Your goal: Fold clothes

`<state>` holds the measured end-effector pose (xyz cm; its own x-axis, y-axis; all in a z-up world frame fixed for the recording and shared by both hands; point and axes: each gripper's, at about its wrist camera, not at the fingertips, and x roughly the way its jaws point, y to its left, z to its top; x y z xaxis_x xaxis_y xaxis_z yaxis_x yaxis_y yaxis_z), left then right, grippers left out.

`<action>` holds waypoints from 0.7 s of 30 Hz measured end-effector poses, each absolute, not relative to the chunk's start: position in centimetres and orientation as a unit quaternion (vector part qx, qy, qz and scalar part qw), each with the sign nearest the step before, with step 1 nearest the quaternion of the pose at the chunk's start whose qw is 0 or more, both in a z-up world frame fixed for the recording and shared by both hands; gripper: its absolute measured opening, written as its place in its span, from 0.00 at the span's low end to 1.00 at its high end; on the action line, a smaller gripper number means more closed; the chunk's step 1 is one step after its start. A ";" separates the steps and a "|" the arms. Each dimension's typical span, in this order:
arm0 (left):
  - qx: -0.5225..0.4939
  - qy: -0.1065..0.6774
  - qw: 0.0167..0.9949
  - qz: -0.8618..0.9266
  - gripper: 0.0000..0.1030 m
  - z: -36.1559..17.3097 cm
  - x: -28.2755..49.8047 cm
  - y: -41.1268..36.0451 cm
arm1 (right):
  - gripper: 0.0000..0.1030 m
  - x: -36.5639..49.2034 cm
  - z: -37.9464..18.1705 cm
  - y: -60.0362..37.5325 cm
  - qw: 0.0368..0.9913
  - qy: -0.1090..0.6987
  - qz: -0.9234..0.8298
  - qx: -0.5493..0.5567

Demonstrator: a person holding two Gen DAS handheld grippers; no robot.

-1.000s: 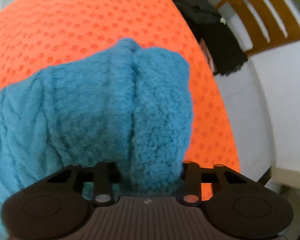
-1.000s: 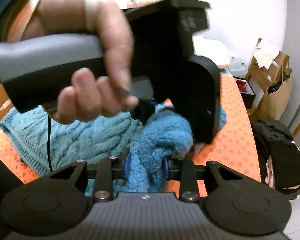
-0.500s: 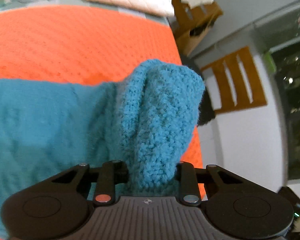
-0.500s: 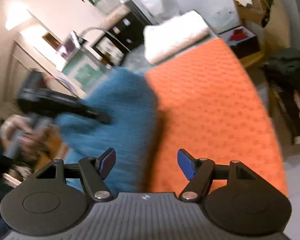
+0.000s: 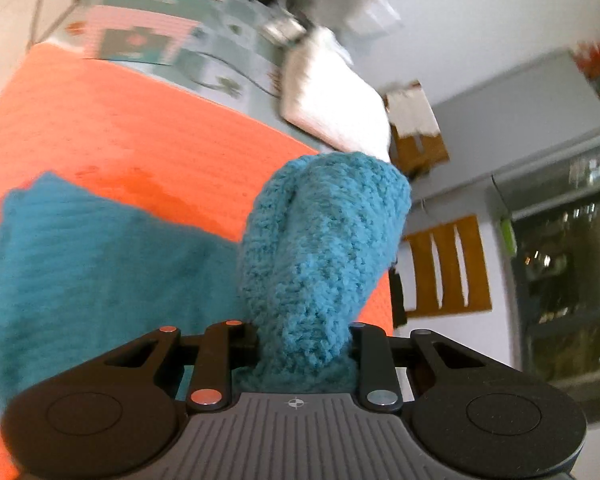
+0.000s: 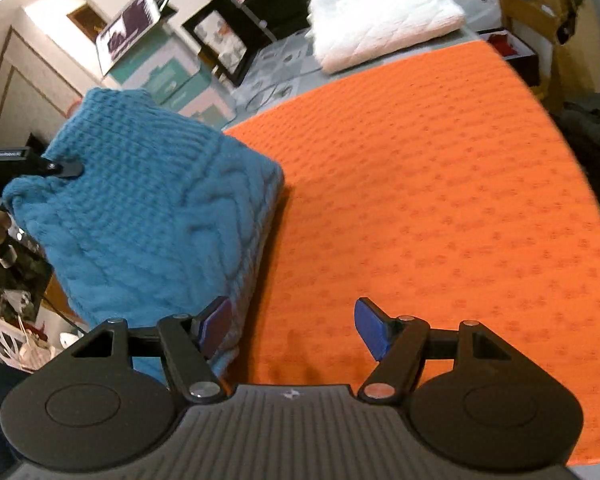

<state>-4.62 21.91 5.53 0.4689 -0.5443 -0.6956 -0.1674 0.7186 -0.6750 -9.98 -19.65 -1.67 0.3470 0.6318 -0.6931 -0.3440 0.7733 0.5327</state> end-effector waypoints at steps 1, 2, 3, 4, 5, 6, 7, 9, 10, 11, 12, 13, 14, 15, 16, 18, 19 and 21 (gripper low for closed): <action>-0.363 0.501 0.777 -0.119 0.28 4.7 -4.9 23.1 | 0.73 -10.0 -1.6 -18.6 0.807 0.487 0.303 0.143; -0.370 0.501 0.773 -0.118 0.28 3.9 -5.2 24.3 | 0.72 -10.1 -1.4 -17.5 0.806 0.489 0.303 0.137; -0.378 0.501 0.770 -0.116 0.28 3.1 -5.4 25.6 | 0.72 -10.2 -1.3 -16.5 0.807 0.490 0.303 0.131; -0.385 0.501 0.766 -0.115 0.28 2.2 -5.7 26.8 | 0.72 -10.3 -1.1 -15.5 0.807 0.490 0.304 0.126; -0.393 0.501 0.763 -0.113 0.28 1.4 -6.0 28.0 | 0.72 -10.3 -0.9 -14.7 0.807 0.491 0.305 0.122; -0.400 0.501 0.759 -0.112 0.28 0.6 -6.2 29.2 | 0.72 -10.3 -0.8 -13.8 0.807 0.491 0.305 0.118; -0.407 0.501 0.755 -0.110 0.28 -0.2 -6.5 30.5 | 0.72 -10.4 -0.6 -12.9 0.807 0.492 0.305 0.115; -0.422 0.501 0.748 -0.107 0.28 -1.9 -7.0 32.9 | 0.72 -10.4 -0.2 -11.0 0.807 0.494 0.306 0.105; -0.429 0.501 0.744 -0.106 0.28 -2.7 -7.3 34.1 | 0.72 -10.5 0.0 -10.0 0.808 0.495 0.305 0.098; -0.437 0.501 0.740 -0.104 0.28 -3.5 -7.6 35.3 | 0.72 -10.5 0.3 -9.1 0.808 0.495 0.307 0.092; -0.444 0.500 0.736 -0.102 0.29 -4.3 -7.8 36.6 | 0.72 -10.6 0.5 -8.2 0.807 0.495 0.310 0.087; -0.451 0.500 0.732 -0.101 0.29 -5.2 -8.1 37.8 | 0.72 -10.7 0.7 -7.2 0.807 0.494 0.314 0.081; -0.458 0.500 0.728 -0.099 0.30 -6.0 -8.4 39.0 | 0.72 -10.9 1.0 -6.3 0.807 0.492 0.319 0.075; -0.465 0.500 0.724 -0.098 0.32 -6.8 -8.7 40.2 | 0.72 -11.1 1.2 -5.2 0.806 0.490 0.324 0.066; -0.470 0.497 0.723 -0.096 0.34 -7.3 -8.9 41.1 | 0.72 -11.2 1.5 -4.0 0.807 0.488 0.327 0.055; -0.469 0.485 0.733 -0.091 0.41 -7.0 -9.5 41.9 | 0.72 -11.3 2.0 -1.7 0.810 0.483 0.331 0.031; -0.468 0.479 0.737 -0.089 0.43 -6.9 -9.8 42.3 | 0.72 -11.3 2.3 -0.7 0.811 0.479 0.334 0.019; -0.467 0.467 0.746 -0.085 0.48 -6.7 -10.4 43.0 | 0.71 -11.4 2.9 1.5 0.815 0.467 0.343 -0.005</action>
